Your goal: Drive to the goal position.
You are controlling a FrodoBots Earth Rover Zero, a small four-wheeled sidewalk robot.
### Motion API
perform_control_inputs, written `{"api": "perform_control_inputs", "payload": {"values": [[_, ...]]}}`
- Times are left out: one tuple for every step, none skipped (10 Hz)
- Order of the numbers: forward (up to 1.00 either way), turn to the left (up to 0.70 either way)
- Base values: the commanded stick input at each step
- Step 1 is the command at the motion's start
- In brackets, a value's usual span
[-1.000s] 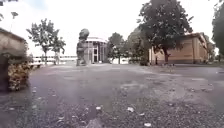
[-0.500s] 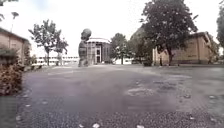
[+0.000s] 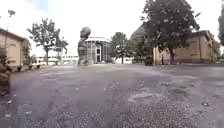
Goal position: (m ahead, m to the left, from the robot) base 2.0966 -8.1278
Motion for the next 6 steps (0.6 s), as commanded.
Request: {"api": "perform_control_inputs", "payload": {"values": [[0.7, 0.14], [0.7, 0.14], [0.7, 0.14], [0.7, 0.14], [0.7, 0.14], [0.7, 0.14]]}}
